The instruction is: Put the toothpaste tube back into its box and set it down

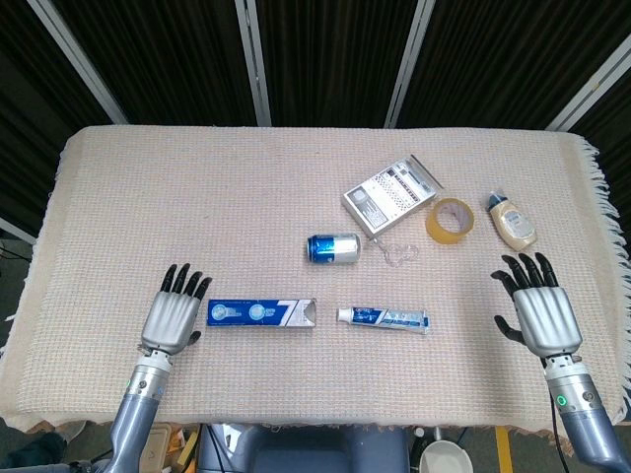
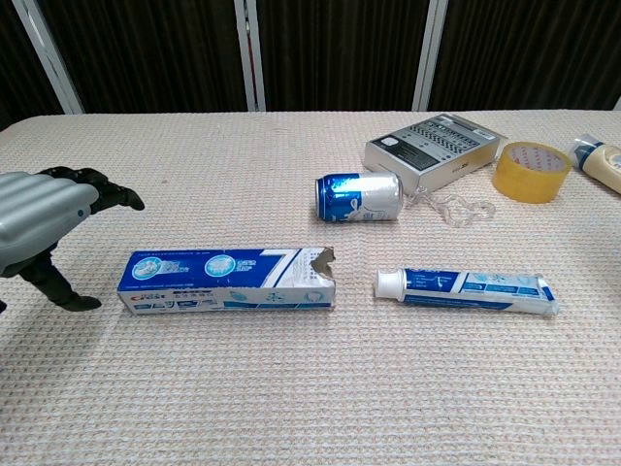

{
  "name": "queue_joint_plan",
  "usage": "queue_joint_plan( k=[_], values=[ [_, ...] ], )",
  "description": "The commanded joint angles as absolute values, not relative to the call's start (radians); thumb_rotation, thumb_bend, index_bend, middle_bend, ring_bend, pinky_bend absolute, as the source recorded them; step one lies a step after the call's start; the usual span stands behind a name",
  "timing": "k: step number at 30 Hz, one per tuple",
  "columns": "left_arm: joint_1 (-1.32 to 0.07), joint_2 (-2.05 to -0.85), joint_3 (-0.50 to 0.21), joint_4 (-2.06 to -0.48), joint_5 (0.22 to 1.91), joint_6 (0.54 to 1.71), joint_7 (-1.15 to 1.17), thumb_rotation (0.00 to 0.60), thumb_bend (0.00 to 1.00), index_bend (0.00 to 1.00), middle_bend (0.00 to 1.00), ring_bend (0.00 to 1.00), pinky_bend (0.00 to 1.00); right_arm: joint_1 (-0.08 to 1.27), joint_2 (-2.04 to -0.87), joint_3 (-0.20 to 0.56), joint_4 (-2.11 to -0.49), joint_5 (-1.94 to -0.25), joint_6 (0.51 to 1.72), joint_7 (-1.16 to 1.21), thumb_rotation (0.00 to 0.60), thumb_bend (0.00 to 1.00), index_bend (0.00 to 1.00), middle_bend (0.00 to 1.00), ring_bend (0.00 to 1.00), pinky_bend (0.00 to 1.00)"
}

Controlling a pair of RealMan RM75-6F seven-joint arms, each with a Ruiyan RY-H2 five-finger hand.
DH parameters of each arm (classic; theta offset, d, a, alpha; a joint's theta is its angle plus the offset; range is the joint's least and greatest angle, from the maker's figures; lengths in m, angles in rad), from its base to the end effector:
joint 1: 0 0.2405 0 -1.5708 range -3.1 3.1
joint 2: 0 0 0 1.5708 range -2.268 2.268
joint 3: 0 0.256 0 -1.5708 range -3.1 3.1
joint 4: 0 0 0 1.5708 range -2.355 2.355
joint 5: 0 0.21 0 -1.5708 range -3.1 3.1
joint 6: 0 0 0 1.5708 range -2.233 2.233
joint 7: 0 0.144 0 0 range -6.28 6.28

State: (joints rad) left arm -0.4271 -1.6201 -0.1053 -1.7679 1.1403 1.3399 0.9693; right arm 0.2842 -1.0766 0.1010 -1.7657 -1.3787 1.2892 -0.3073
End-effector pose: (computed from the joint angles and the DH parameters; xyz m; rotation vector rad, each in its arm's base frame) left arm -0.1677 0.2444 -0.0072 -1.7012 -0.7284 -0.6681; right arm -0.2595 -0.2429 0.1440 1.5796 -0.7775 0.7797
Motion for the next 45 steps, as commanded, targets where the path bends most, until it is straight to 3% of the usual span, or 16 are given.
queue_joint_plan(
  k=[1, 32, 45],
  values=[
    [-0.430, -1.631, -0.097, -1.755, 1.153, 1.350, 0.970, 0.600, 0.06, 0.19, 0.17, 0.06, 0.01, 0.287, -1.075, 0.102, -1.769, -1.376, 1.286, -0.311, 0.600, 0.27, 0.29, 0.14, 0.09, 0.00],
    [-0.496, -1.808, -0.102, -1.608, 1.143, 1.322, 0.985, 0.600, 0.09, 0.19, 0.14, 0.05, 0.01, 0.292, -1.061, 0.097, -1.760, -1.349, 1.265, -0.317, 0.600, 0.27, 0.29, 0.14, 0.10, 0.00],
    [-0.526, -1.898, -0.130, -1.526, 1.129, 1.300, 0.942, 0.600, 0.09, 0.21, 0.19, 0.08, 0.02, 0.288, -1.051, 0.093, -1.746, -1.339, 1.259, -0.307, 0.600, 0.27, 0.29, 0.14, 0.11, 0.00]
  ],
)
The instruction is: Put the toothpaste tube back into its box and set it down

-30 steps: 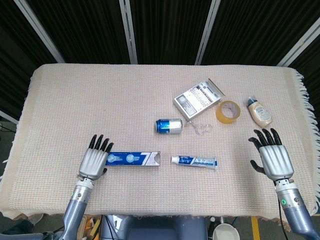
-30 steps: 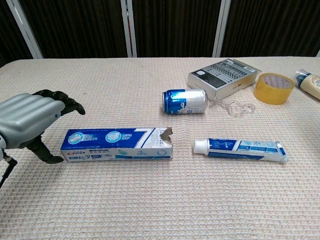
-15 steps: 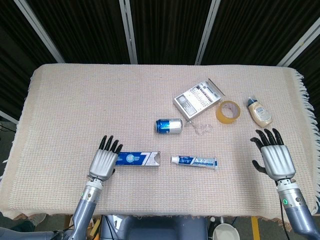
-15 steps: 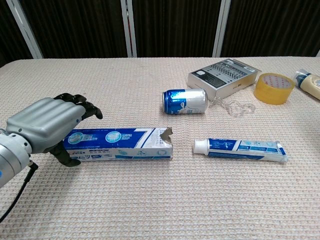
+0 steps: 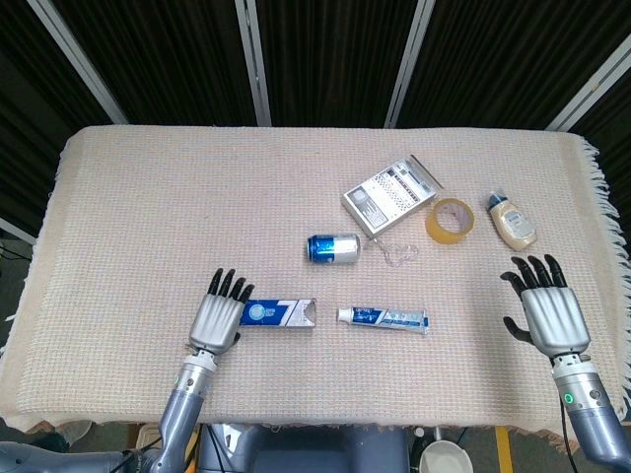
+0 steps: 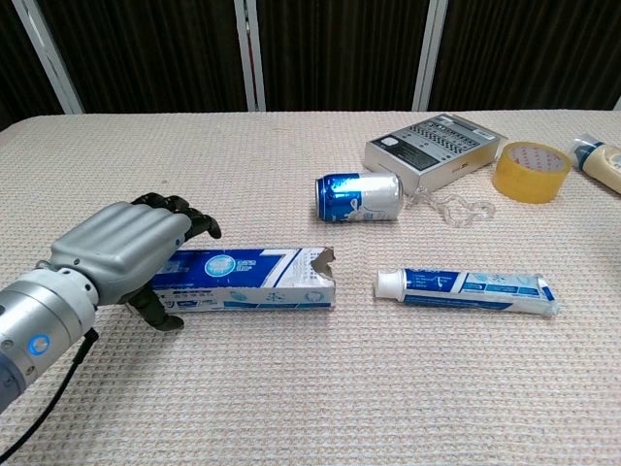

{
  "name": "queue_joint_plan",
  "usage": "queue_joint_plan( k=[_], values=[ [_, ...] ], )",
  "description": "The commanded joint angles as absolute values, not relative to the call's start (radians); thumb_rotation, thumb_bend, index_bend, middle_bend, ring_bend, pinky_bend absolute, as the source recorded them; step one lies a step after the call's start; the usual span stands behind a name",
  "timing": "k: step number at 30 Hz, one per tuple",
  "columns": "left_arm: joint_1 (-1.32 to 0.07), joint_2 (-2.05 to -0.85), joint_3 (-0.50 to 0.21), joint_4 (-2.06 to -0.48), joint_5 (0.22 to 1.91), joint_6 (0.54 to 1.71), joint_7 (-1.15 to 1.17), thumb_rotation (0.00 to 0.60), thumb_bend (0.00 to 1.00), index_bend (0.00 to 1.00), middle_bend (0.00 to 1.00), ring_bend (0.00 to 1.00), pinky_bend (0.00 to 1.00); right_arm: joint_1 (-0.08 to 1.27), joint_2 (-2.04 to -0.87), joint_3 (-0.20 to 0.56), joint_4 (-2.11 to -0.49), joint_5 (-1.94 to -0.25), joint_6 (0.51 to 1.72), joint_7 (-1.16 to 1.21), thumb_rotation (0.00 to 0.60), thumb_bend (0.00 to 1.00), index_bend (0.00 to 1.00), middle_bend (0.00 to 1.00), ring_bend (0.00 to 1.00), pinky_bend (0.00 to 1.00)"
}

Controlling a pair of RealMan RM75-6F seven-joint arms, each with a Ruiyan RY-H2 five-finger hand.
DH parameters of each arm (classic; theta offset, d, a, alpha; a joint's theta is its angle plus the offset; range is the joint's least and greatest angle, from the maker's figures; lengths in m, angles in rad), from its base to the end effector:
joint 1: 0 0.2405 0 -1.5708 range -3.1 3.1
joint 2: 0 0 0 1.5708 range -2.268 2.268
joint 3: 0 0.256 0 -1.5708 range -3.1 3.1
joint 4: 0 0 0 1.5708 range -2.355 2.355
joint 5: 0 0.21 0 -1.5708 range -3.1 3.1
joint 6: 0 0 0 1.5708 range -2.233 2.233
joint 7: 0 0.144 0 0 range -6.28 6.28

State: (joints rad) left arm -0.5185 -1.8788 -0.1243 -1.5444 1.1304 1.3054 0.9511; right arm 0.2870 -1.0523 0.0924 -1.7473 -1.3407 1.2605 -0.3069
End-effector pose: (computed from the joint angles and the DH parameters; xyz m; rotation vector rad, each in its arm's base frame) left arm -0.1292 0.2524 -0.0749 -1.7538 -0.7381 -0.7480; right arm -0.2725 -0.2436 0.1502 1.5762 -0.7902 0.7104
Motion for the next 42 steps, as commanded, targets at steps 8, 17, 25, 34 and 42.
queue_joint_plan(
  k=[8, 17, 25, 34, 42],
  values=[
    [-0.544, -1.957, -0.131, -1.478, 1.145, 1.301, 0.938, 0.600, 0.14, 0.24, 0.21, 0.09, 0.03, 0.290, -1.056, 0.089, -1.737, -1.332, 1.248, -0.312, 0.600, 0.27, 0.29, 0.14, 0.11, 0.00],
    [-0.542, -1.967, -0.127, -1.478, 1.156, 1.319, 0.945, 0.600, 0.23, 0.27, 0.26, 0.10, 0.06, 0.285, -1.046, 0.087, -1.745, -1.325, 1.250, -0.318, 0.600, 0.27, 0.29, 0.14, 0.11, 0.00],
    [-0.531, -1.958, -0.120, -1.491, 1.175, 1.357, 0.980, 0.600, 0.25, 0.27, 0.27, 0.12, 0.10, 0.285, -1.047, 0.087, -1.745, -1.320, 1.249, -0.318, 0.600, 0.27, 0.29, 0.14, 0.11, 0.00],
    [-0.523, -1.955, -0.120, -1.488, 1.167, 1.361, 0.989, 0.600, 0.27, 0.27, 0.29, 0.13, 0.12, 0.288, -1.053, 0.088, -1.739, -1.315, 1.244, -0.315, 0.600, 0.27, 0.30, 0.14, 0.11, 0.00],
    [-0.525, -1.974, -0.123, -1.465, 1.168, 1.355, 0.984, 0.600, 0.27, 0.30, 0.32, 0.15, 0.13, 0.282, -1.047, 0.085, -1.735, -1.316, 1.248, -0.309, 0.600, 0.27, 0.30, 0.14, 0.12, 0.00]
  ],
)
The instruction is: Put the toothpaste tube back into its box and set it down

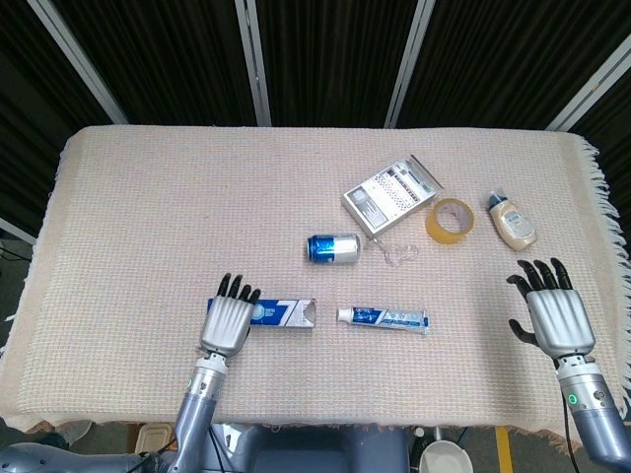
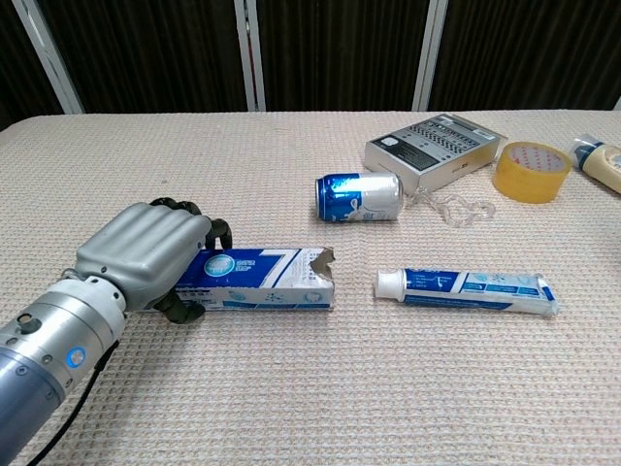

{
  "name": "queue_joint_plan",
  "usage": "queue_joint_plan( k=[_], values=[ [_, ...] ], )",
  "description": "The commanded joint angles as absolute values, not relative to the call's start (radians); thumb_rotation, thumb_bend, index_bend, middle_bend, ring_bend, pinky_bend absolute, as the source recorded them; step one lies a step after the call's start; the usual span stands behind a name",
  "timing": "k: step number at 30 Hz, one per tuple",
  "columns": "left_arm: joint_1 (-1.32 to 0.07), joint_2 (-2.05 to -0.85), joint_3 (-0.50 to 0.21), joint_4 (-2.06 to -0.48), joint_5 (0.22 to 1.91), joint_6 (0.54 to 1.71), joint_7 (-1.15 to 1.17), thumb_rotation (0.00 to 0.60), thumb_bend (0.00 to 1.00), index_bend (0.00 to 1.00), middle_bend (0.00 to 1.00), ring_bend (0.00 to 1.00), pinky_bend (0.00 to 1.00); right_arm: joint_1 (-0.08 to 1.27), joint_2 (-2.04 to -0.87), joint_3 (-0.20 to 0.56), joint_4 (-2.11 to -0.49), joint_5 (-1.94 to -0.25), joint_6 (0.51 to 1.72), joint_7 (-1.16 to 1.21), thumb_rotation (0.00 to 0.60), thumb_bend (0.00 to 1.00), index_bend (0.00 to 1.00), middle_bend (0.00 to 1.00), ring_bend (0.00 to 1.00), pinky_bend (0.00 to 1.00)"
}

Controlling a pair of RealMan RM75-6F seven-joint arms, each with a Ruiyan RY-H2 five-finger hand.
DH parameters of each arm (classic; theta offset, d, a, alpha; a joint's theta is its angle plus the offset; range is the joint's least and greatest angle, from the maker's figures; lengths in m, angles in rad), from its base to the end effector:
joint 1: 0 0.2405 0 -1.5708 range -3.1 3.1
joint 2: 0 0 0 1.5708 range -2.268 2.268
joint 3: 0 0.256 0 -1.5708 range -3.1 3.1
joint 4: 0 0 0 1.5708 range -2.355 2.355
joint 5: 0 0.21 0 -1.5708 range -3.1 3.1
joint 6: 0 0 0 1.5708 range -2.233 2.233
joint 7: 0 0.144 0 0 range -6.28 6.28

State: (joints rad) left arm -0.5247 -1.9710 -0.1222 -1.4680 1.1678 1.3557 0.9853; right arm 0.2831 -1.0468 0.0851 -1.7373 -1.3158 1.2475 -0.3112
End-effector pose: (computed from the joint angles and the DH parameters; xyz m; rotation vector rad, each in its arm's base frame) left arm -0.1159 0.2484 -0.0894 -1.7241 -0.6801 -0.7631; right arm -0.2810 -0.2417 0.1516 1.5683 -0.8064 0.6691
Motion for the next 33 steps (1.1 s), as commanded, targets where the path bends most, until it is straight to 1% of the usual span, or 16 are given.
queue_joint_plan(
  k=[1, 10, 18, 24, 29, 33],
  values=[
    [-0.526, -1.976, -0.123, -1.462, 1.169, 1.355, 0.984, 0.600, 0.27, 0.31, 0.33, 0.15, 0.13, 0.281, -1.048, 0.084, -1.732, -1.314, 1.247, -0.306, 0.600, 0.27, 0.30, 0.14, 0.12, 0.00],
    [-0.527, -1.989, -0.129, -1.454, 1.183, 1.365, 0.987, 0.600, 0.28, 0.36, 0.36, 0.15, 0.13, 0.277, -1.045, 0.082, -1.724, -1.318, 1.249, -0.293, 0.600, 0.27, 0.30, 0.14, 0.13, 0.00],
    [-0.525, -1.990, -0.128, -1.442, 1.194, 1.371, 0.990, 0.600, 0.38, 0.36, 0.36, 0.15, 0.14, 0.277, -1.045, 0.083, -1.725, -1.314, 1.247, -0.295, 0.600, 0.27, 0.30, 0.14, 0.13, 0.00],
    [-0.521, -1.988, -0.132, -1.440, 1.206, 1.382, 0.983, 0.600, 0.43, 0.36, 0.38, 0.17, 0.16, 0.276, -1.045, 0.083, -1.723, -1.312, 1.246, -0.297, 0.600, 0.27, 0.30, 0.14, 0.13, 0.00],
    [-0.515, -1.981, -0.133, -1.442, 1.226, 1.392, 0.954, 0.600, 0.44, 0.36, 0.38, 0.18, 0.17, 0.275, -1.049, 0.082, -1.717, -1.312, 1.248, -0.299, 0.600, 0.27, 0.30, 0.14, 0.13, 0.00],
    [-0.514, -1.958, -0.141, -1.476, 1.259, 1.403, 0.918, 0.600, 0.44, 0.34, 0.38, 0.18, 0.17, 0.276, -1.053, 0.084, -1.715, -1.312, 1.253, -0.309, 0.600, 0.27, 0.30, 0.14, 0.13, 0.00]
  ],
)
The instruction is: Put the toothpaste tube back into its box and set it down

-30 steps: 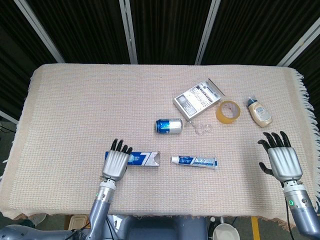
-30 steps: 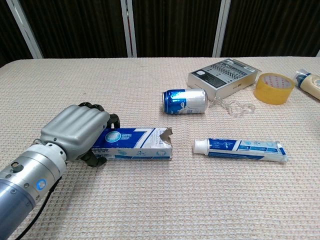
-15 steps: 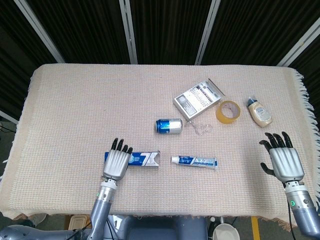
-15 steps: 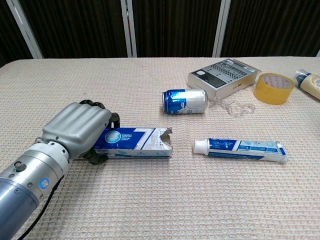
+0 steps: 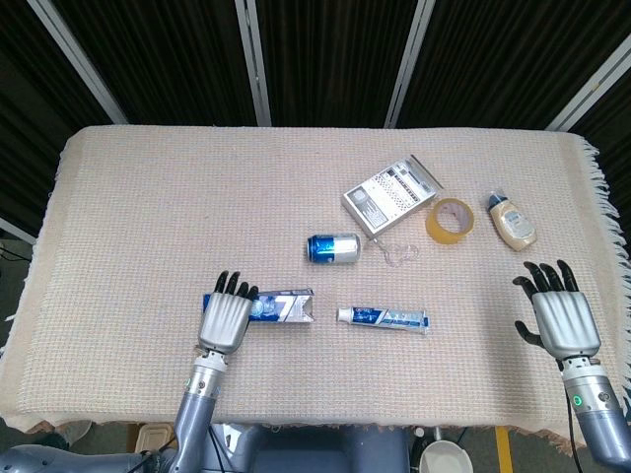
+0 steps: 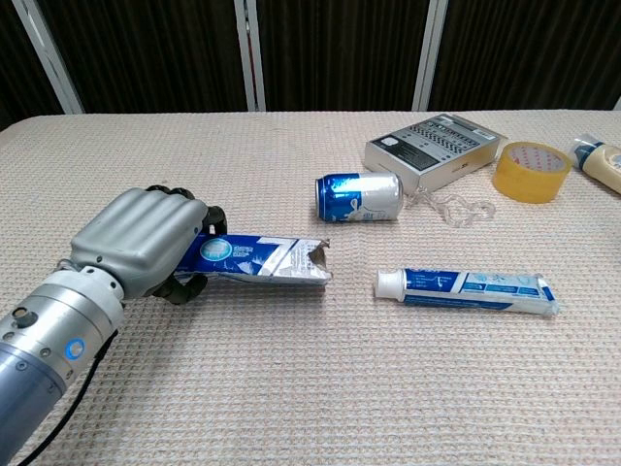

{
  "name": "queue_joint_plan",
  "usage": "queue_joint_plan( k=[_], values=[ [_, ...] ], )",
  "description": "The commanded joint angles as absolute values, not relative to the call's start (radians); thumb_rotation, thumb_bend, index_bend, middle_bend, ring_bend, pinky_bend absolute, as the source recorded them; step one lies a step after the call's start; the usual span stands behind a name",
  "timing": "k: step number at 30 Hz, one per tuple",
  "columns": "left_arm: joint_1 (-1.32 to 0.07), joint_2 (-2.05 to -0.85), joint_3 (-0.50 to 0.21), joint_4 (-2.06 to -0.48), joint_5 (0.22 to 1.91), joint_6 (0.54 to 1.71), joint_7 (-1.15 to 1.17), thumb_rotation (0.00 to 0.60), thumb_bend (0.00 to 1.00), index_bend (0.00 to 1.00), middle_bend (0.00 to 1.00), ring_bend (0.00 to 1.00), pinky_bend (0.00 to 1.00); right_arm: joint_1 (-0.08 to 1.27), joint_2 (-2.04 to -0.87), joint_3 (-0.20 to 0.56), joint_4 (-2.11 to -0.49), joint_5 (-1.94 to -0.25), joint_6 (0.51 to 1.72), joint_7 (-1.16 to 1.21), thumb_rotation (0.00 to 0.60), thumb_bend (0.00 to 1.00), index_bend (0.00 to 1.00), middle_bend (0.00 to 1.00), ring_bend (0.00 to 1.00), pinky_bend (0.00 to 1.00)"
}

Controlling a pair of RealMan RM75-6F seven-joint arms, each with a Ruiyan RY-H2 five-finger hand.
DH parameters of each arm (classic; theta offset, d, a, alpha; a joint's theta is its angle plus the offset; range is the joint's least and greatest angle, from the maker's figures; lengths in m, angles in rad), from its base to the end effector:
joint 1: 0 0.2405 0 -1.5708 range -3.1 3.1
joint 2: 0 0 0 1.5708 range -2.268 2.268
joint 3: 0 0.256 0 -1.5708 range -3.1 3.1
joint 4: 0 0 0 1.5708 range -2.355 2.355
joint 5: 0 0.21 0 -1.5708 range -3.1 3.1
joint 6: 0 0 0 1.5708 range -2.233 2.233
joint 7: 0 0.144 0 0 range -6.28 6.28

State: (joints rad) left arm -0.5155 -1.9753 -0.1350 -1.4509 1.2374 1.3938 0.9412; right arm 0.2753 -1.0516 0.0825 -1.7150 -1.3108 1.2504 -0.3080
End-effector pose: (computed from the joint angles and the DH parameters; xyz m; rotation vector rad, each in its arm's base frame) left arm -0.1123 0.2515 -0.0807 -1.6657 -0.6531 -0.8372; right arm -0.2882 -0.2403 0.1530 1.5566 -0.8042 0.6500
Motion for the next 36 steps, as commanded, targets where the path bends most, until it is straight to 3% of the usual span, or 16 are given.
queue_joint_plan(
  k=[1, 9, 20, 29, 36],
  values=[
    [-0.514, -1.948, -0.144, -1.491, 1.267, 1.407, 0.909, 0.600, 0.44, 0.34, 0.37, 0.18, 0.17, 0.277, -1.053, 0.085, -1.717, -1.315, 1.254, -0.308, 0.600, 0.27, 0.30, 0.14, 0.13, 0.00],
    [-0.484, -1.766, -0.173, -1.822, 1.281, 1.411, 0.809, 0.600, 0.43, 0.33, 0.37, 0.18, 0.17, 0.299, -1.048, 0.084, -1.796, -1.354, 1.231, -0.293, 0.600, 0.27, 0.31, 0.16, 0.13, 0.00],
    [-0.435, -1.406, -0.273, -2.256, 1.226, 1.430, 0.752, 0.600, 0.41, 0.33, 0.36, 0.18, 0.17, 0.416, -1.074, 0.082, -2.006, -1.261, 1.058, -0.460, 0.600, 0.27, 0.35, 0.23, 0.13, 0.00],
    [-0.415, -1.275, -0.298, -2.314, 1.189, 1.436, 0.668, 0.600, 0.40, 0.33, 0.36, 0.18, 0.17, 0.492, -1.227, 0.111, -1.929, -1.114, 1.052, -0.593, 0.600, 0.27, 0.37, 0.25, 0.13, 0.00],
    [-0.419, -1.249, -0.290, -2.312, 1.191, 1.437, 0.635, 0.600, 0.38, 0.33, 0.36, 0.18, 0.17, 0.516, -1.321, 0.103, -1.808, -1.096, 1.045, -0.572, 0.600, 0.27, 0.38, 0.27, 0.13, 0.00]
  ],
)
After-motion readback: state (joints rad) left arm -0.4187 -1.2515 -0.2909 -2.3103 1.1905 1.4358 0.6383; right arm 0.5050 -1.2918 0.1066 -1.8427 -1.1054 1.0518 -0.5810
